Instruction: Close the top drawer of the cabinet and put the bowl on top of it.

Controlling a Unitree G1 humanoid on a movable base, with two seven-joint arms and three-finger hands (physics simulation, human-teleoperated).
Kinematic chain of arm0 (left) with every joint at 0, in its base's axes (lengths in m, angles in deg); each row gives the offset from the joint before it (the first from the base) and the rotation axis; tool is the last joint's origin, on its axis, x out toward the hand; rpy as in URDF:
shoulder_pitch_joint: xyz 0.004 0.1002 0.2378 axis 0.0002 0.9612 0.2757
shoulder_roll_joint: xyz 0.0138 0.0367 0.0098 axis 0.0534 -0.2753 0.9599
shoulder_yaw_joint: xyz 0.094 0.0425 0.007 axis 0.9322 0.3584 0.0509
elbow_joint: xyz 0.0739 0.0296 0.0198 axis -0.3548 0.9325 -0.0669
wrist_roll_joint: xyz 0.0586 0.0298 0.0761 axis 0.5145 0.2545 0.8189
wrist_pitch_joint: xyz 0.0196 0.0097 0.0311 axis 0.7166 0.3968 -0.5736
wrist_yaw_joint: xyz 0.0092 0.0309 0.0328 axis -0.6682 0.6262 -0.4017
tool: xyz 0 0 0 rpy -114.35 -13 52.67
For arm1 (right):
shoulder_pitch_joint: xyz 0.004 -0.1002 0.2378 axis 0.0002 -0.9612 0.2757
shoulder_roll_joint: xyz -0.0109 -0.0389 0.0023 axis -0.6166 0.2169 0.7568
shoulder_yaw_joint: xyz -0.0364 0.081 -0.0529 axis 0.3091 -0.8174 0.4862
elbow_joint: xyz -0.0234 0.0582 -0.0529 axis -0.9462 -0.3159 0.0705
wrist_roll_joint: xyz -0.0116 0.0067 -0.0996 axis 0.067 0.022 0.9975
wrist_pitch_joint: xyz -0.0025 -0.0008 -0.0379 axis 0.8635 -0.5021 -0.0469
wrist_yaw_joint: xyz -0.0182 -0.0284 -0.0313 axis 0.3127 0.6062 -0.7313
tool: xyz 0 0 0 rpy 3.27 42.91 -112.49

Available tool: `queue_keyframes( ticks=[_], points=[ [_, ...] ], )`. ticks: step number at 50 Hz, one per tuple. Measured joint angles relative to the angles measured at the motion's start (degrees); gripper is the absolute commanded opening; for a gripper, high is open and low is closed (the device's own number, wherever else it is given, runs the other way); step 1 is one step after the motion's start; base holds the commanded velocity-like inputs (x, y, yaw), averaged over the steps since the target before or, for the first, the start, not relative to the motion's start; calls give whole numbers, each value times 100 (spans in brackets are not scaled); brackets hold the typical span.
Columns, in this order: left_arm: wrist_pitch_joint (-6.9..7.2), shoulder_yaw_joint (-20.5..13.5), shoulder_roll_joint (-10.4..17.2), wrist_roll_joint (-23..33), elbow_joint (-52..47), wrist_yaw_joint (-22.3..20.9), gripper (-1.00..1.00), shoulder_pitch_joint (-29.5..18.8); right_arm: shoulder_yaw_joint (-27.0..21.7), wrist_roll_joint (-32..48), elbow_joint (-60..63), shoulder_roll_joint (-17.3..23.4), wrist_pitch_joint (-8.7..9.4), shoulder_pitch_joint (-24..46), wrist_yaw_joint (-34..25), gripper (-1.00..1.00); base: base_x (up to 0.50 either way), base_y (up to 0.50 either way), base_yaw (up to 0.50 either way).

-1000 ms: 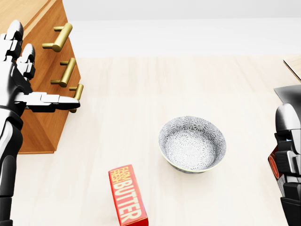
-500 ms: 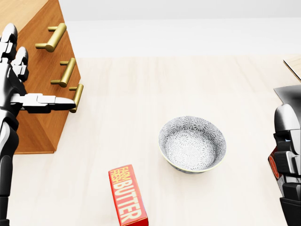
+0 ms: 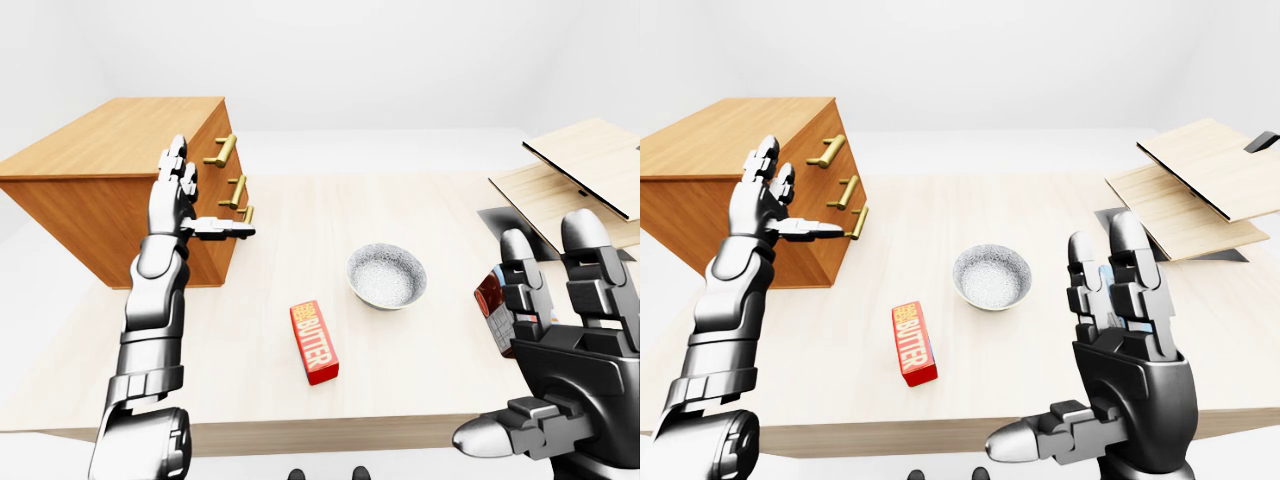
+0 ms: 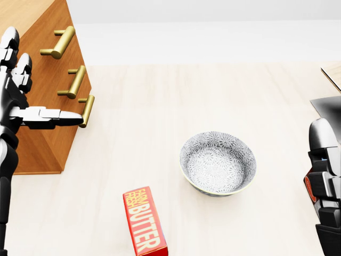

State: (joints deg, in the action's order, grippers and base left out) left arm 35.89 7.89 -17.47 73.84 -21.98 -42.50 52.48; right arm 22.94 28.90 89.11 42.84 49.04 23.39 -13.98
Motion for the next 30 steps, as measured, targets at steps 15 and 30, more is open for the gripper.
queue_keyframes(
  ticks=[15, 30],
  points=[
    [0, 120, 107, 4, -7, 11, 100, 27, 42, 25, -23, 4, -3, -26, -13, 100, 0, 0, 0],
    [0, 46, 43, 1, -319, -2, 100, 228, 80, 46, -46, 41, -1, -20, 17, 100, 0, 0, 0]
  ],
)
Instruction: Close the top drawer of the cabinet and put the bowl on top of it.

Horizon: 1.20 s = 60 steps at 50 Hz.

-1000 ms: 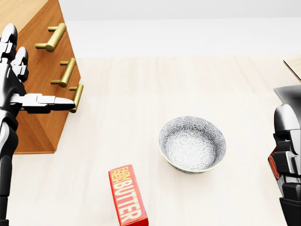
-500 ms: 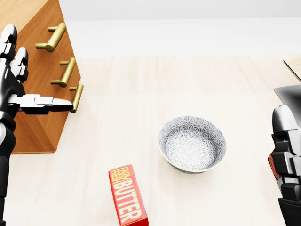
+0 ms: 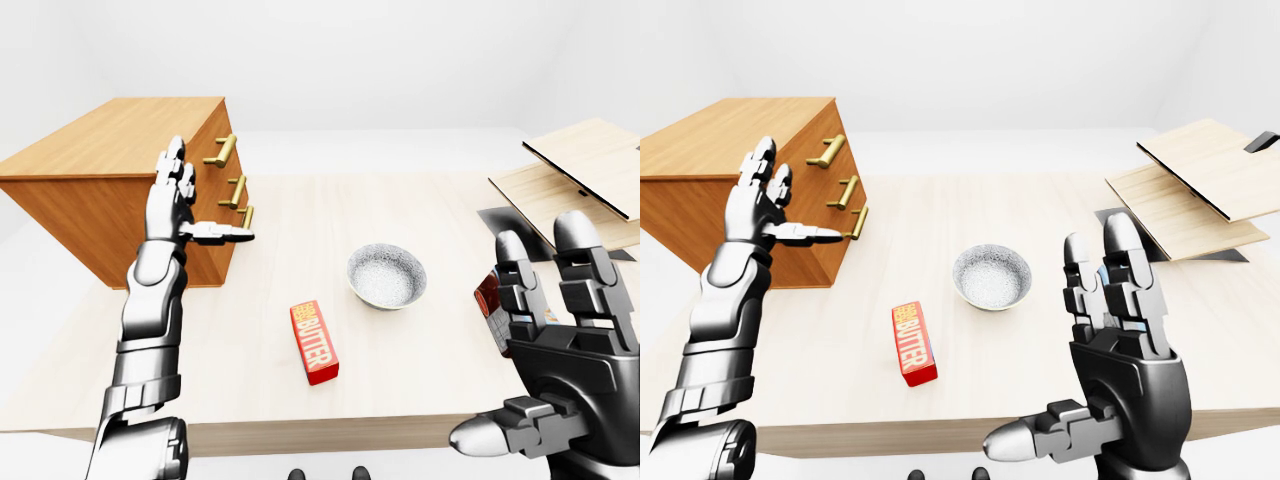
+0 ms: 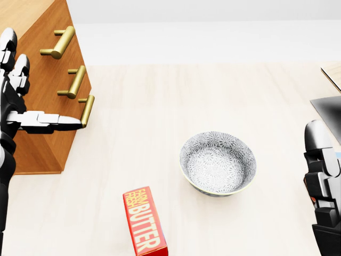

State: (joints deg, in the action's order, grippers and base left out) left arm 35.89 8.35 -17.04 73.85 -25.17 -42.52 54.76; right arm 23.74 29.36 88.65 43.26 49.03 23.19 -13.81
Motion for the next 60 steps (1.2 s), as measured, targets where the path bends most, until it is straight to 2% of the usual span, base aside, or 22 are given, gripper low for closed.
queue_keyframes(
  ticks=[14, 26, 41, 60],
  points=[
    [0, -205, -321, 114, -1861, -32, 100, 875, 5, 9, -2, 11, 0, 23, 19, 100, 0, 0, 0],
    [0, -84, -734, 285, -3478, -194, 100, 1554, 18, 5, 2, 18, -6, 0, 17, 100, 0, 0, 0],
    [0, 596, -1230, 1140, -5104, -310, 100, 2018, -37, -49, 36, -3, 1, -18, -27, 100, 0, 0, 0],
    [0, 1787, -1745, 2677, -5942, -523, 100, 1925, -122, -161, 51, 15, 0, -39, -56, 100, 0, 0, 0]
  ],
)
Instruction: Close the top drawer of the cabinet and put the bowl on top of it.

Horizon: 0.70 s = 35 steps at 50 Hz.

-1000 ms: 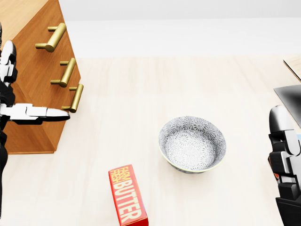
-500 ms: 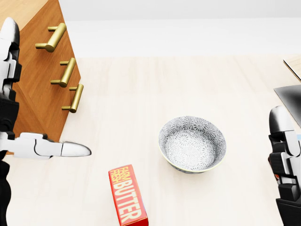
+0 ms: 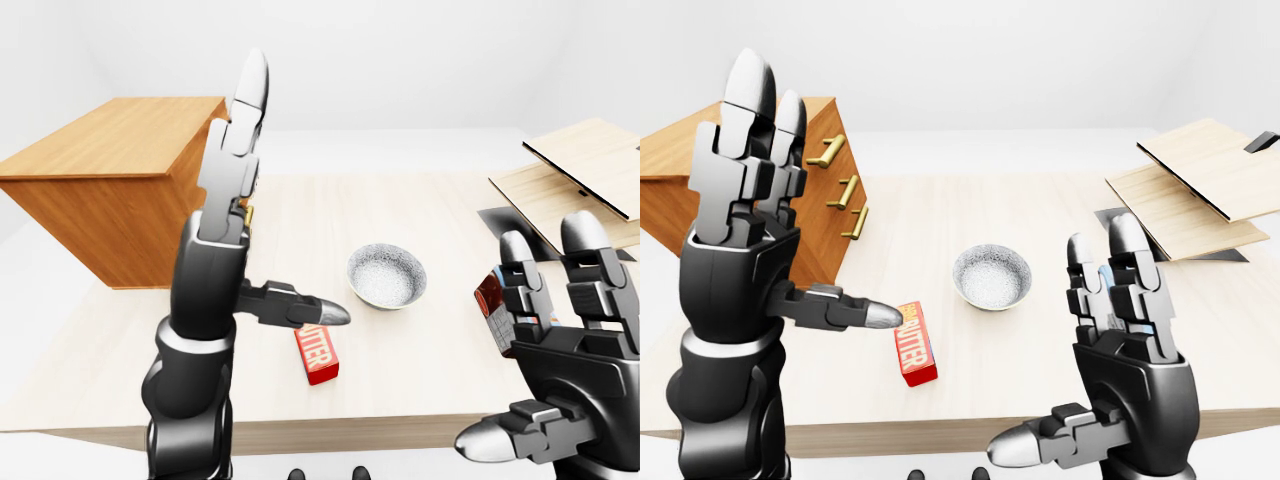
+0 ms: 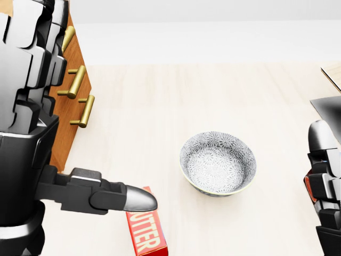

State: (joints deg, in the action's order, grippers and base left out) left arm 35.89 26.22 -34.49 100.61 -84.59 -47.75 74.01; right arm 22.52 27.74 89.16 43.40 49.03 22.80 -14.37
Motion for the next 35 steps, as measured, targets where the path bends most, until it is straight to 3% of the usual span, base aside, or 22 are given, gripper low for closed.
queue_keyframes(
  ticks=[16, 35],
  points=[
    [0, 708, -535, 1581, 240, -623, 100, -424, 4, -114, 2, 110, -113, -97, 47, 100, 0, 0, 0],
    [0, 815, -1057, 2702, 1363, -967, 100, -898, 10, -348, 2, 414, -270, -207, 281, 100, 0, 0, 0]
  ],
)
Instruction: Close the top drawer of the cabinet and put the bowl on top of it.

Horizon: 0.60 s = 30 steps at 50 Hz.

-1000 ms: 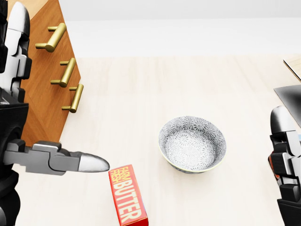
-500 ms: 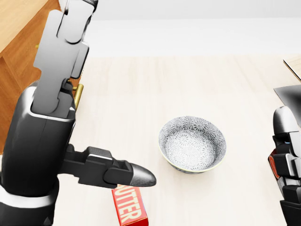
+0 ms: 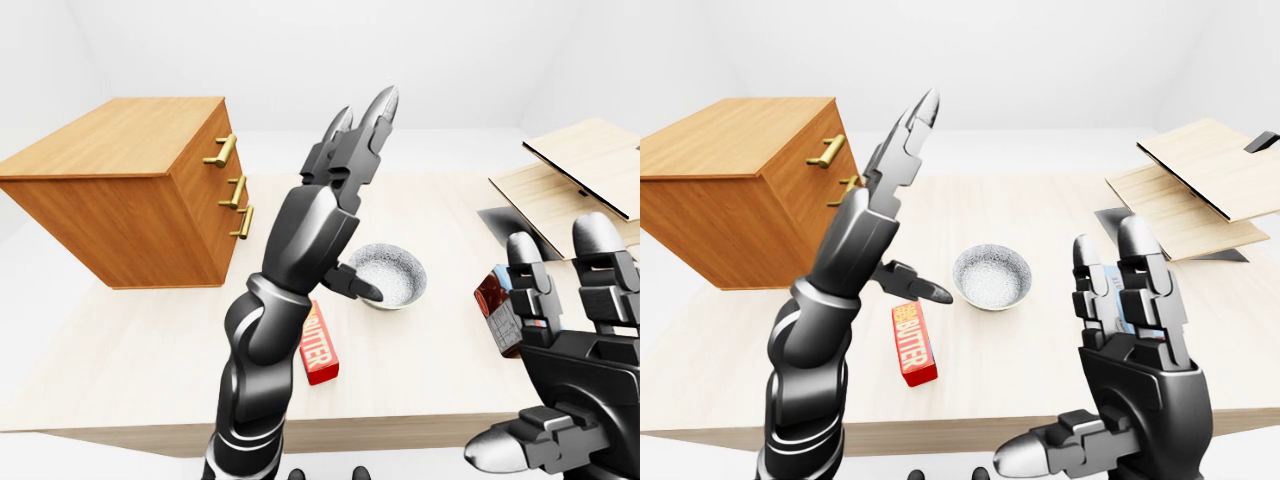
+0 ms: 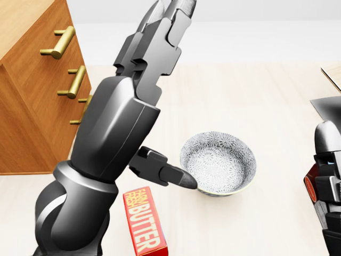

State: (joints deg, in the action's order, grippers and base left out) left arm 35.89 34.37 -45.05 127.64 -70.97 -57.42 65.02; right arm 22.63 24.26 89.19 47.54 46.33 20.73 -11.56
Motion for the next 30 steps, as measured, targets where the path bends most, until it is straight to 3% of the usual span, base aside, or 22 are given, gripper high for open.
queue_keyframes(
  ticks=[30],
  points=[
    [0, 393, -482, 1373, 1155, -80, 100, 137, -86, -274, 0, 199, -131, -98, 97, 100, 0, 0, 0]
  ],
)
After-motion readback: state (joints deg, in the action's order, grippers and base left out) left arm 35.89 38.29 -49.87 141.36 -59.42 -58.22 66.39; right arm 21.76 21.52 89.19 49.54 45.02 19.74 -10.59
